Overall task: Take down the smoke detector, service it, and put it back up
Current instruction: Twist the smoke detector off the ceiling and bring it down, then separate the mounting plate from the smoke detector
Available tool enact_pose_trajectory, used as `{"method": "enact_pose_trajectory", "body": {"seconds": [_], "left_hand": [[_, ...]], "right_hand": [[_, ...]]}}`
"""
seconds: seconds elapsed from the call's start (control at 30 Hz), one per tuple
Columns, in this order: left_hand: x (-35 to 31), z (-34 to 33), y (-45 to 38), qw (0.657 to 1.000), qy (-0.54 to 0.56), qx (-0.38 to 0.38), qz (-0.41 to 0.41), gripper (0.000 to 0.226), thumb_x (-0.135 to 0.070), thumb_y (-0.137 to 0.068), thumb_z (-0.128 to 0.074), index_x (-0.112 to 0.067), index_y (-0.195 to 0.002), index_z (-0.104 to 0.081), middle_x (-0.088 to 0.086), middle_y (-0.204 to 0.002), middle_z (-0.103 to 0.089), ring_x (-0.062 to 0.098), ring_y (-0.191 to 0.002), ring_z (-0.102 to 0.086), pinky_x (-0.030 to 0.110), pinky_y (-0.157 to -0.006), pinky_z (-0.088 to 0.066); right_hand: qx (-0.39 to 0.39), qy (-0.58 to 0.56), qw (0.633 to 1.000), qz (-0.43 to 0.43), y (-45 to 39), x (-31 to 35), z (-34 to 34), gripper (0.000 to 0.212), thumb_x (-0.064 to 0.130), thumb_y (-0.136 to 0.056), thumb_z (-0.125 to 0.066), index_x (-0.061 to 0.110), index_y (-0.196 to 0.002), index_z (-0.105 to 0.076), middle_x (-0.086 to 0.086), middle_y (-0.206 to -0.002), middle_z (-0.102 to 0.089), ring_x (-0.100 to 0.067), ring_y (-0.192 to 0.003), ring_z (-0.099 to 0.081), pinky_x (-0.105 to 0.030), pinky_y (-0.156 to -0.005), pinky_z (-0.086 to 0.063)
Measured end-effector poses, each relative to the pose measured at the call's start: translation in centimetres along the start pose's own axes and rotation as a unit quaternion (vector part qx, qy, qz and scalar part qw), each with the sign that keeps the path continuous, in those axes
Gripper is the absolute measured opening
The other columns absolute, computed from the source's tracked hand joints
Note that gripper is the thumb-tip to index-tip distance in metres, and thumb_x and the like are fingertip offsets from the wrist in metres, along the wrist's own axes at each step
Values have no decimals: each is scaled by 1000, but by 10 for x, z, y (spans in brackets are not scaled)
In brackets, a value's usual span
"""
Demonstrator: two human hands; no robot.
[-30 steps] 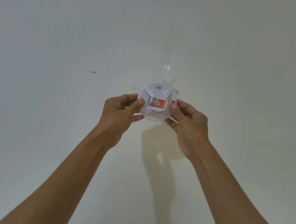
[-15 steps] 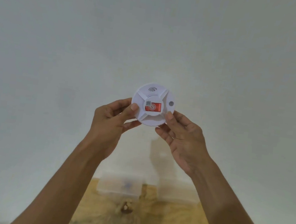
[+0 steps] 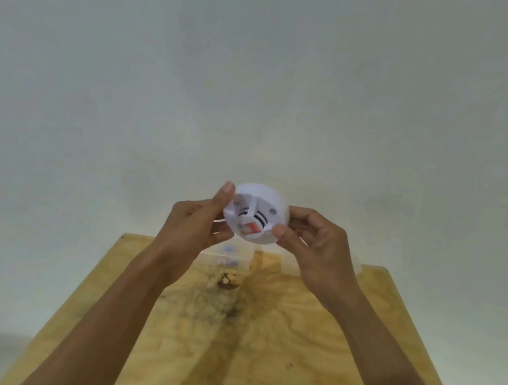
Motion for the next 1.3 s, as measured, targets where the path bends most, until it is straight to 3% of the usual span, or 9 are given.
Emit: {"method": "enact_pose_trajectory", "body": {"seconds": [0.1, 0.23, 0.4, 0.47, 0.63, 0.8, 1.03, 1.17, 1.3], "left_hand": [[1, 1, 24, 996, -71, 41, -14, 63, -65, -70, -77, -10, -101, -79, 12, -102, -78, 28, -104, -72, 43, -99, -54], [1, 1, 57, 997, -40, 48, -40, 50, -50, -58, -86, -15, -93, -81, 8, -95, -79, 25, -94, -75, 42, -92, -58], [11, 0, 91, 997, 12, 2, -75, 78, -45, -47, -93, -9, -113, -71, 9, -107, -76, 23, -97, -73, 32, -80, -58], [16, -5, 100, 997, 17, 20, -79, 85, -43, -48, -94, -8, -120, -67, 8, -111, -76, 23, -101, -73, 29, -78, -59], [38, -12, 108, 994, -35, 74, -71, 65, -19, -59, -96, -30, -116, -65, -9, -113, -76, 9, -109, -70, 20, -81, -56], [80, -10, 86, 989, -98, 89, -62, 66, -5, -59, -91, -35, -113, -66, -15, -115, -74, 3, -117, -64, 16, -95, -49], [144, -4, 66, 985, -128, 111, -16, 77, 2, -64, -90, -21, -132, -60, -20, -124, -70, 0, -122, -60, 12, -93, -47], [163, -4, 56, 985, -126, 114, 3, 75, 8, -64, -88, -23, -127, -62, -11, -122, -72, 6, -119, -64, 16, -92, -50], [176, -11, 58, 990, -98, 101, 18, 71, 11, -59, -85, -21, -119, -63, -12, -112, -76, 3, -107, -69, 16, -85, -52]], "right_hand": [[23, 120, 990, 76, 30, 14, -2, 28, 18, -84, -78, 14, -110, -70, 3, -104, -73, -6, -99, -67, -16, -79, -55], [57, 187, 967, 163, 64, 37, -6, 30, 19, -84, -78, 16, -112, -70, 4, -109, -69, -12, -104, -66, -25, -84, -58], [131, 90, 987, -29, 90, 53, 2, 77, 32, -69, -85, 18, -137, -54, 9, -131, -61, -2, -116, -62, -17, -86, -54], [152, 29, 984, -83, 98, 49, 6, 80, 24, -69, -86, 10, -140, -51, 2, -130, -64, -5, -113, -66, -19, -87, -55], [134, 24, 985, -108, 106, 17, 18, 90, 8, -62, -93, 9, -141, -49, 0, -131, -65, -9, -120, -63, -31, -99, -53], [107, 47, 985, -128, 106, -37, 14, 105, 0, -54, -94, 8, -146, -43, 0, -143, -55, -7, -133, -50, -27, -107, -46], [119, 91, 974, -168, 107, -102, 4, 81, 7, -52, -96, 56, -107, -62, 33, -114, -66, 9, -118, -56, -25, -101, -49], [100, 87, 974, -184, 106, -122, 4, 104, 10, -51, -97, 23, -142, -48, 11, -135, -59, -4, -130, -52, -32, -105, -49], [112, 100, 969, -198, 107, -138, 8, 108, 5, -52, -96, 12, -146, -44, 2, -140, -57, -7, -132, -52, -28, -104, -48]]}}
Point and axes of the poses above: each hand's wrist, its own y-axis away from the middle knuckle, its own z-axis out of the back of the hand, x = y × z, the point moved 2 cm from there along -y, towards the middle knuckle
